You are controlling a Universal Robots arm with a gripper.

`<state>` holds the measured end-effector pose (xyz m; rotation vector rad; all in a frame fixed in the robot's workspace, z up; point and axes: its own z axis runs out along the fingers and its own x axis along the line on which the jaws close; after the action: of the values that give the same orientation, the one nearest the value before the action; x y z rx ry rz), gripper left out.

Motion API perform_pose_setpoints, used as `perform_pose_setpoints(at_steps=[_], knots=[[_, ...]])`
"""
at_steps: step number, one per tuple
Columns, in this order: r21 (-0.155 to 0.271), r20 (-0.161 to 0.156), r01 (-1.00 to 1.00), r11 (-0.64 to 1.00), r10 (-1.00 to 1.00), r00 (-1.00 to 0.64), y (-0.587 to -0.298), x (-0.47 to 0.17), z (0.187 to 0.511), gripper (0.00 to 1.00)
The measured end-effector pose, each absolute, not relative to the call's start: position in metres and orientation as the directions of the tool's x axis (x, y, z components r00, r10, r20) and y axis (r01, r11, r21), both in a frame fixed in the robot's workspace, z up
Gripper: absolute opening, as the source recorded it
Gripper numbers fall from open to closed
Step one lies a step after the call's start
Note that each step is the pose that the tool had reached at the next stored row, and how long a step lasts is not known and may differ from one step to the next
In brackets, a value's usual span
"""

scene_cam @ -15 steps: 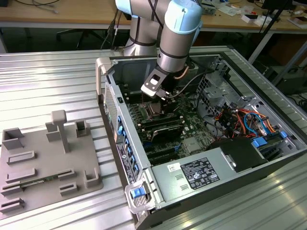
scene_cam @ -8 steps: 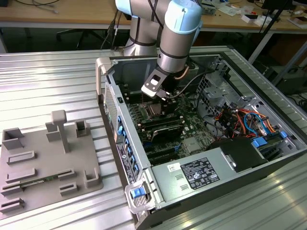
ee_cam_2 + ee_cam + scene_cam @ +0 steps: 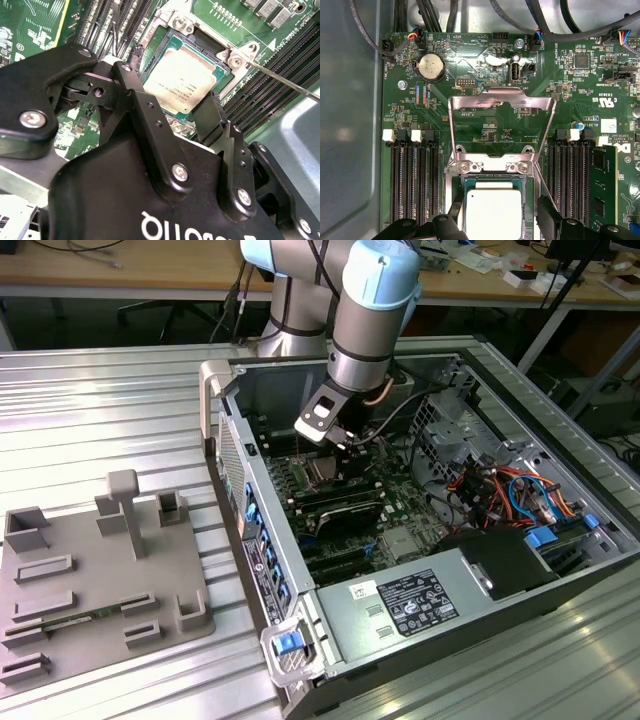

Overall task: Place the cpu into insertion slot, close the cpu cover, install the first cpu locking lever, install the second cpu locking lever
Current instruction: 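Place the cpu into insertion slot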

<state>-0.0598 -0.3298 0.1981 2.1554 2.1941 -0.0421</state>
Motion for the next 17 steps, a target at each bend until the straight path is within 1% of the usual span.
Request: perform_pose_setpoints(at_steps=[9, 17], knots=[[0.027, -0.065, 0.999, 0.019, 0.998, -0.017, -0.3297, -0.0597, 0.1980, 0.68], [0.027, -0.054, 0.999, 0.018, 0.998, -0.017, -0.3297, -0.0597, 0.1980, 0.68]])
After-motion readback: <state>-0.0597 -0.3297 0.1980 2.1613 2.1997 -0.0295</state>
